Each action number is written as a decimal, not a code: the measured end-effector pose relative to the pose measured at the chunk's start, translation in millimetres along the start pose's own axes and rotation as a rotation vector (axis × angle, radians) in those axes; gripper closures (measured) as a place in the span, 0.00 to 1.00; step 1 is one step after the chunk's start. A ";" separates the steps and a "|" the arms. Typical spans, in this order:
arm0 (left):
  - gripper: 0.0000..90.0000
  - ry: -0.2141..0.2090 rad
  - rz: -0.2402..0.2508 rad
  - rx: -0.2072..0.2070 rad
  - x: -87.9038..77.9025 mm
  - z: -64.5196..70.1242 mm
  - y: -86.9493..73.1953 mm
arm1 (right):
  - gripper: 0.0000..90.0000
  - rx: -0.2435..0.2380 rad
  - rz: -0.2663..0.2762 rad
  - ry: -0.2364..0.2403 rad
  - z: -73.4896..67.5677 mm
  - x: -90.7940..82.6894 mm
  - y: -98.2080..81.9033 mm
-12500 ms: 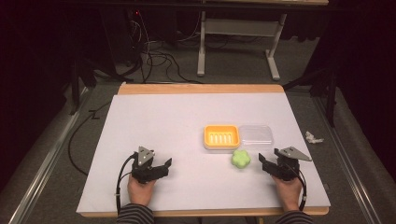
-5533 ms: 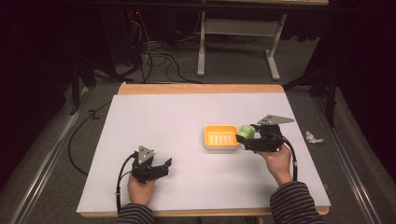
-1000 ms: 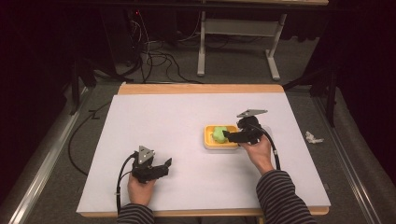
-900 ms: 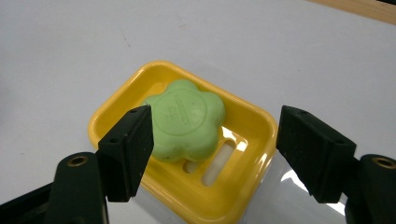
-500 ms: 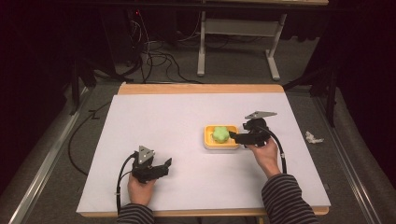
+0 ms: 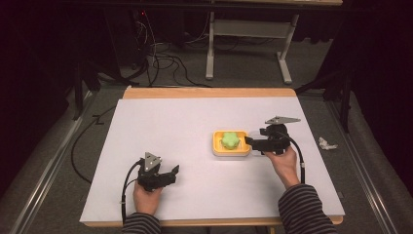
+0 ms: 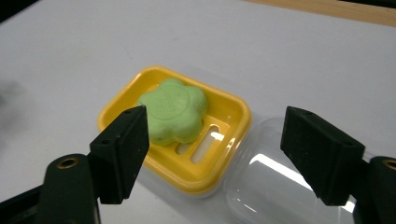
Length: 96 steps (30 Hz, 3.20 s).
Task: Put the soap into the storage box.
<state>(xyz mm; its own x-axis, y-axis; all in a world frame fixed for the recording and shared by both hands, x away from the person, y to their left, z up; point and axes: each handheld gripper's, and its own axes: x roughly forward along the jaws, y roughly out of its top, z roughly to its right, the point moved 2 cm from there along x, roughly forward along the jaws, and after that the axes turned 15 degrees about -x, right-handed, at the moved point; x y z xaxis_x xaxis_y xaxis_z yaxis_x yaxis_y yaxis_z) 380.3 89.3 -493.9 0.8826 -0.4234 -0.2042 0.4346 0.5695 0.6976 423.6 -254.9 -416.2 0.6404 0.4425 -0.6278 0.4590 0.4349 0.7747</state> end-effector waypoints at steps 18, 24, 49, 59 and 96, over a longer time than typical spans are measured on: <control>0.23 0.000 -0.005 -0.007 0.3 -0.4 0.4 | 0.16 0.044 0.094 0.007 2.1 -30.6 -3.9; 0.25 0.000 -0.004 -0.015 0.8 -0.3 0.6 | 0.11 0.067 0.141 0.019 4.3 -35.3 -10.3; 0.26 0.004 0.001 0.005 -0.2 0.3 -0.5 | 0.09 0.010 0.161 -0.072 -0.7 -65.2 -27.2; 0.26 0.003 0.002 0.010 0.0 0.5 -0.9 | 0.14 0.011 0.202 -0.109 -3.3 -80.6 -41.3; 0.25 0.008 -0.001 0.014 0.4 0.4 -1.2 | 0.17 0.037 0.170 -0.108 -17.8 -69.9 -78.1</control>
<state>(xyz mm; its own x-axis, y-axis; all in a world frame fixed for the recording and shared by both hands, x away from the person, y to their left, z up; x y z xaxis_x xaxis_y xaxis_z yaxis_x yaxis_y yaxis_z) 380.1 88.2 -494.6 0.8837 -0.4181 -0.2103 0.4328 0.5592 0.7070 332.0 -305.8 -434.2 0.7721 0.4192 -0.4777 0.3600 0.3310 0.8723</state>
